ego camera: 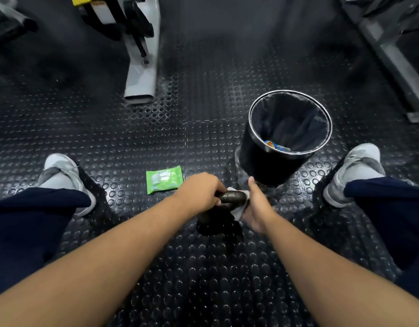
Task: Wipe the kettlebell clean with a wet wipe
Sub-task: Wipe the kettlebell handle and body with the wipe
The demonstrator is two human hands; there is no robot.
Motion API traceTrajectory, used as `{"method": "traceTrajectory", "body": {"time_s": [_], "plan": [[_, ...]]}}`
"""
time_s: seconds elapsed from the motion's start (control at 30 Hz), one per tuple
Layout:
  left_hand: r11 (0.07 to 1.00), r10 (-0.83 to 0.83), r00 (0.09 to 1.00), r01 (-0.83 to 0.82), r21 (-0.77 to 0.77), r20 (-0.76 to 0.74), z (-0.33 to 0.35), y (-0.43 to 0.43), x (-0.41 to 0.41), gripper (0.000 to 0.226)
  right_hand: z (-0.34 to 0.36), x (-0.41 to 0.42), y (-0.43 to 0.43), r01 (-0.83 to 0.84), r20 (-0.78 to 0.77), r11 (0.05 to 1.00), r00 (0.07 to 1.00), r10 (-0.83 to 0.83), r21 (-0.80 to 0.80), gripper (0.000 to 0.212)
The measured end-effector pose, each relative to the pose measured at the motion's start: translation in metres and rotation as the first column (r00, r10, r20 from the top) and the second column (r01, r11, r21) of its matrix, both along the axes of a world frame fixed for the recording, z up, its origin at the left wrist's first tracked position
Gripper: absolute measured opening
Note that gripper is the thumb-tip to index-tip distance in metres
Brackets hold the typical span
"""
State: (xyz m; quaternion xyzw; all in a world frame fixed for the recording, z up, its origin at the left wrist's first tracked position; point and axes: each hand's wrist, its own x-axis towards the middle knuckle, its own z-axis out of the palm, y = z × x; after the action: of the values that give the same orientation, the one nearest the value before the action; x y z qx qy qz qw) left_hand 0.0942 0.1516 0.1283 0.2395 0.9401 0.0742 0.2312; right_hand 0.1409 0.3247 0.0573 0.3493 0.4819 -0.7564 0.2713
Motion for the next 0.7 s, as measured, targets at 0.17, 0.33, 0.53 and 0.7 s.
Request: {"method": "traceTrajectory", "body": {"time_s": [0.17, 0.33, 0.53, 0.7], "plan": [[1.0, 0.026, 1.0, -0.026, 0.006, 0.015, 0.001, -0.002, 0.0, 0.046, 0.009, -0.001, 0.009, -0.13, 0.001, 0.991, 0.991, 0.13, 0.024, 0.095], [0.999, 0.048, 0.998, -0.048, -0.008, 0.036, 0.003, 0.0, 0.0, 0.047, 0.026, -0.032, 0.023, -0.4, 0.112, 0.881, 0.916, 0.384, 0.253, 0.088], [0.999, 0.051, 0.999, -0.051, 0.002, -0.007, 0.001, 0.003, 0.007, 0.039, 0.021, -0.055, 0.011, -0.533, 0.183, 0.732, 0.842, 0.507, 0.426, 0.116], [1.0, 0.024, 0.999, -0.025, -0.015, -0.022, 0.001, 0.005, 0.005, 0.035, 0.017, -0.024, 0.0, -0.32, 0.116, 0.929, 0.946, 0.303, 0.188, 0.069]]}}
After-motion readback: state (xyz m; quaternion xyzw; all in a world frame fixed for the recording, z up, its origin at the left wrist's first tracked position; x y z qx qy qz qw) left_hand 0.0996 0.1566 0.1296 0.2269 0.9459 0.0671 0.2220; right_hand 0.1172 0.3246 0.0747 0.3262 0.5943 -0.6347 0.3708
